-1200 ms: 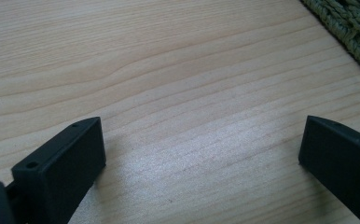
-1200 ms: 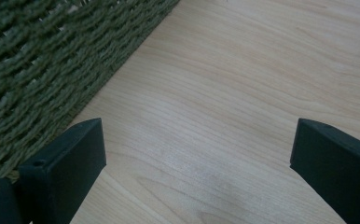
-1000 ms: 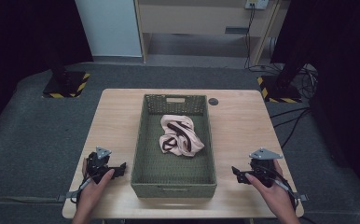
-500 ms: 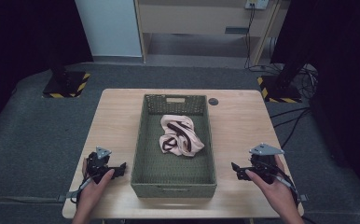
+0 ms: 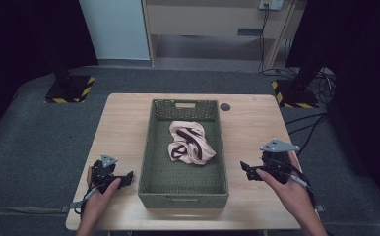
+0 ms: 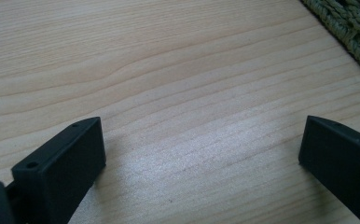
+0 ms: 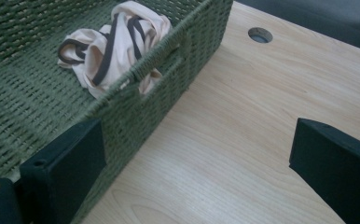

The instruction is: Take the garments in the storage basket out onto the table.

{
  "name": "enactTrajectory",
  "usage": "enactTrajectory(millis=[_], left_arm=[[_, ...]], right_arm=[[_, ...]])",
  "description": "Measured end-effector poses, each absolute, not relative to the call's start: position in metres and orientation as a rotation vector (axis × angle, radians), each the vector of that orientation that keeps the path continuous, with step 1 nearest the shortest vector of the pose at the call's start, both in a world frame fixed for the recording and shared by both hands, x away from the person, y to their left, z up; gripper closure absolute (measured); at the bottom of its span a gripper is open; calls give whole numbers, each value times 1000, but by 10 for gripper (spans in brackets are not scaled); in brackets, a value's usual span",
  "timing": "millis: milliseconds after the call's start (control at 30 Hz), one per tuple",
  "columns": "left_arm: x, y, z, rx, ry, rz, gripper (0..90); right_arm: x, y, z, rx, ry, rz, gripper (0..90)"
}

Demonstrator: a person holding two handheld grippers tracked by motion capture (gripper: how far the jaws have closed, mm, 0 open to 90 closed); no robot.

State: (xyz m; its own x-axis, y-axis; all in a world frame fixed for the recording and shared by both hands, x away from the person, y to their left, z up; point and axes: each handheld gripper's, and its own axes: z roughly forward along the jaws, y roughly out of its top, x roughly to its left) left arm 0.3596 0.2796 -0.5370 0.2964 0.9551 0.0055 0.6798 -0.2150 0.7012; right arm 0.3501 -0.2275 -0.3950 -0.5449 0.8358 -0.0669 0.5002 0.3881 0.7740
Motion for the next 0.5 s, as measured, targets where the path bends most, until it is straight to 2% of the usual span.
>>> enactTrajectory(millis=[500], left_arm=[[360,280,-537,1977,1452,601,0]], right_arm=[[363,-203,-375,1102,2238,1019,37]])
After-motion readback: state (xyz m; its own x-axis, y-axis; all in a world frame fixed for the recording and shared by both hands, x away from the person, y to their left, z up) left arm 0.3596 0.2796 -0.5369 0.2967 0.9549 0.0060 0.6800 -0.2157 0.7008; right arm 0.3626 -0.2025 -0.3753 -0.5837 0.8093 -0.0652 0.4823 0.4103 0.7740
